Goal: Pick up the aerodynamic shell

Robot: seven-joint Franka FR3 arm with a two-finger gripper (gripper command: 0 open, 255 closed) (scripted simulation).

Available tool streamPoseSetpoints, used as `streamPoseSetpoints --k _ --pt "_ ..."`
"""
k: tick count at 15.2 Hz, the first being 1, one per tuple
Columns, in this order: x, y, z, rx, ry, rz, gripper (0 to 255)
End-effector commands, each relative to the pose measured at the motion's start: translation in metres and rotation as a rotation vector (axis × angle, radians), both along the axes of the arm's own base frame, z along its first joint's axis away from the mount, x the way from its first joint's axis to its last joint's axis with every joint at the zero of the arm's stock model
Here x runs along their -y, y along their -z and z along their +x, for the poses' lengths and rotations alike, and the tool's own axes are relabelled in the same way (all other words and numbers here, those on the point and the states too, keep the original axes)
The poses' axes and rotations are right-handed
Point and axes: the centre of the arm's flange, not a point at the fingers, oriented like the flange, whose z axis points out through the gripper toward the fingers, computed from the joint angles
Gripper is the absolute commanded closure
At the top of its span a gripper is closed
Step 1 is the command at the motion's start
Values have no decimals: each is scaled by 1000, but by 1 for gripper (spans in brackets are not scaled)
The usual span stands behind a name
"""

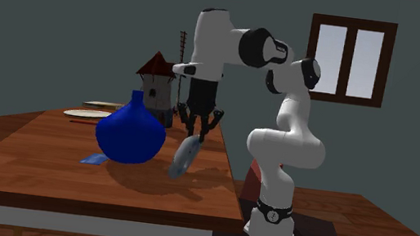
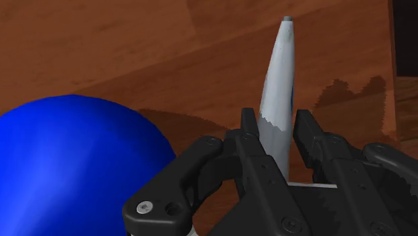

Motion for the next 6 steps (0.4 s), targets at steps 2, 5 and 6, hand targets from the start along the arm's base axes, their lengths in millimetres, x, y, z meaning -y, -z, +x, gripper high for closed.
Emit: streamPoseSetpoints --k 2,5,6 --pt "1 -16 -1 0 0 1 255" --pt "1 -28 -1 0 0 1 255" --pt "1 -28 -1 0 0 1 255"
